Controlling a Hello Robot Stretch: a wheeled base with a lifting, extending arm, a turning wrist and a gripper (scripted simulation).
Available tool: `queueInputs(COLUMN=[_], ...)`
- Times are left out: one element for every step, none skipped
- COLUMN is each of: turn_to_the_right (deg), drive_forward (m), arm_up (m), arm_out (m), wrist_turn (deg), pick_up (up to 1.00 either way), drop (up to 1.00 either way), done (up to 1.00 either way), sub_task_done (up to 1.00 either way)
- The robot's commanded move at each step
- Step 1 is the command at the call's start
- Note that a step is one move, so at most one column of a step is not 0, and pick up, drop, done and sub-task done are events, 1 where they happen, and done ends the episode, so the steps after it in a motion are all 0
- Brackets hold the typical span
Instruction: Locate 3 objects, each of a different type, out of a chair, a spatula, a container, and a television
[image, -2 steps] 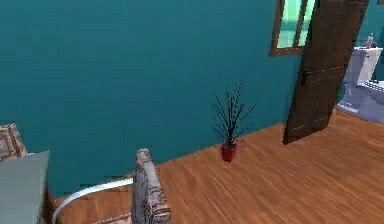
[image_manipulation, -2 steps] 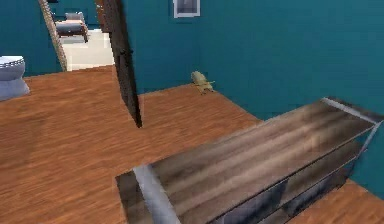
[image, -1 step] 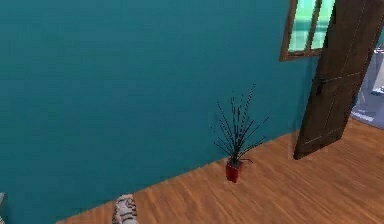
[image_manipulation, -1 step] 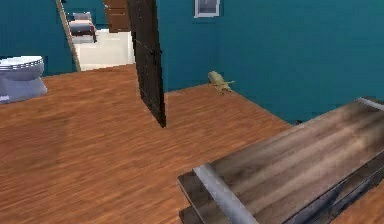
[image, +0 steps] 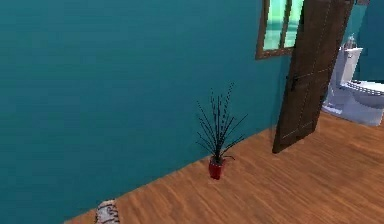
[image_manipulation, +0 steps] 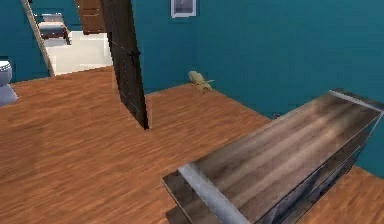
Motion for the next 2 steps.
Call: queueInputs(turn_to_the_right=[3.0, 0.0], drive_forward=[0.0, 0.95], arm_up=[0.0, 0.0], arm_out=[0.0, 0.0], wrist_turn=[0.0, 0.0], pick_up=[0.0, 0.0], drop=[0.0, 0.0], done=[0.0, 0.0], sub_task_done=[0.0, 0.0])
